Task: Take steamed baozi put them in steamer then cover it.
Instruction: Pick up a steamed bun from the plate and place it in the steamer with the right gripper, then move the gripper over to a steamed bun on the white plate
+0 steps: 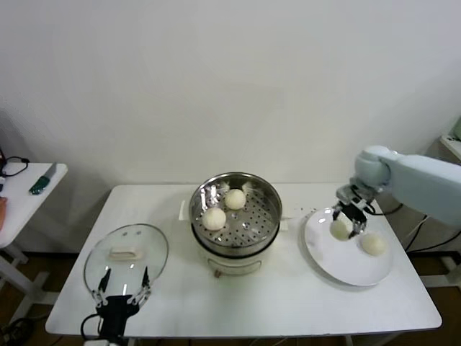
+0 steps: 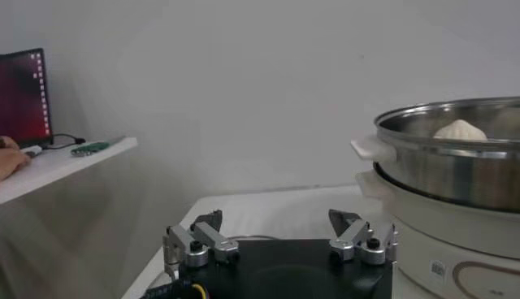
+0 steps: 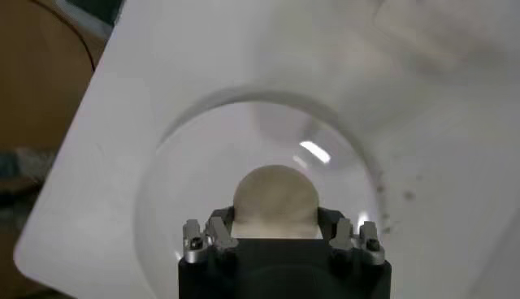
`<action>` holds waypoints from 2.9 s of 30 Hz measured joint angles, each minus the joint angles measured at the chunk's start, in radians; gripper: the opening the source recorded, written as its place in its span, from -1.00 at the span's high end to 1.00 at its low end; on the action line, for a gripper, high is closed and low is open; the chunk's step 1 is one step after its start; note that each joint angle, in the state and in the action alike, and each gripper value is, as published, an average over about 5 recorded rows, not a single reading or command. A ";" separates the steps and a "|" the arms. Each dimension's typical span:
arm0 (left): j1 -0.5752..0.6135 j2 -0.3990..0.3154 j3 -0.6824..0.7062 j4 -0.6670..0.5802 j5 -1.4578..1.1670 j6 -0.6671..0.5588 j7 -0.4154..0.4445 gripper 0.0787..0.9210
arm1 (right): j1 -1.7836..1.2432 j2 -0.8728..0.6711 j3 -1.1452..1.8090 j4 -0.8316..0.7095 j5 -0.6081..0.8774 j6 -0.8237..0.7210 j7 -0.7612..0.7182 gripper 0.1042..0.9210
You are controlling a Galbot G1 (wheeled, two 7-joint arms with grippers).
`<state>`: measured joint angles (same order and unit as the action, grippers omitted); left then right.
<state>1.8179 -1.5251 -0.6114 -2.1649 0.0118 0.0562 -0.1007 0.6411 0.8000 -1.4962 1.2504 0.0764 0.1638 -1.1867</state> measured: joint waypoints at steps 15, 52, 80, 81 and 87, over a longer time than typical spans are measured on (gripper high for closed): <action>-0.012 -0.005 -0.003 0.018 -0.033 0.001 0.018 -0.77 | 0.206 0.268 -0.006 0.035 0.003 0.240 -0.030 -0.41; 0.013 -0.002 -0.026 0.024 -0.059 0.001 0.056 -0.77 | -0.028 0.551 0.044 0.102 -0.220 0.369 -0.020 -0.57; 0.038 0.005 -0.016 0.027 -0.053 -0.011 0.063 -0.77 | 0.199 0.240 -0.120 0.099 0.081 0.059 0.078 -0.76; 0.038 0.005 -0.014 0.027 -0.051 -0.011 0.063 -0.77 | 0.202 0.213 -0.130 0.094 0.102 0.027 0.079 -0.76; 0.035 0.006 -0.007 0.019 -0.038 -0.010 0.064 -0.77 | 0.161 0.052 -0.140 0.049 0.151 -0.109 0.078 -0.76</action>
<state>1.8533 -1.5191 -0.6182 -2.1463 -0.0262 0.0467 -0.0371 0.8023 0.8517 -1.6359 1.2990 0.2272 0.0543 -1.1084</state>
